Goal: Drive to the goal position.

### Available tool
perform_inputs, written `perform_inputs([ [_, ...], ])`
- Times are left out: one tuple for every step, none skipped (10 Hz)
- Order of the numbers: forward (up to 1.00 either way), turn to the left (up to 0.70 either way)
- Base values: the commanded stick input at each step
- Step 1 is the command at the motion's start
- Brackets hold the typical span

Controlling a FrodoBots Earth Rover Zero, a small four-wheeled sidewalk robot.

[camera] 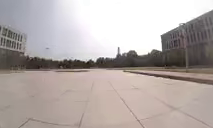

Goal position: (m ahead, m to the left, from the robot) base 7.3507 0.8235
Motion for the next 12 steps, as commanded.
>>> perform_inputs([
  [0.70, 0.00],
  [0.70, 0.00],
  [0.70, 0.00],
  [0.70, 0.00],
  [0.70, 0.00],
  [0.70, 0.00],
  [0.70, 0.00],
  [0.70, 0.00],
  [0.70, 0.00],
  [0.70, 0.00],
  [0.70, 0.00],
  [0.70, 0.00],
])
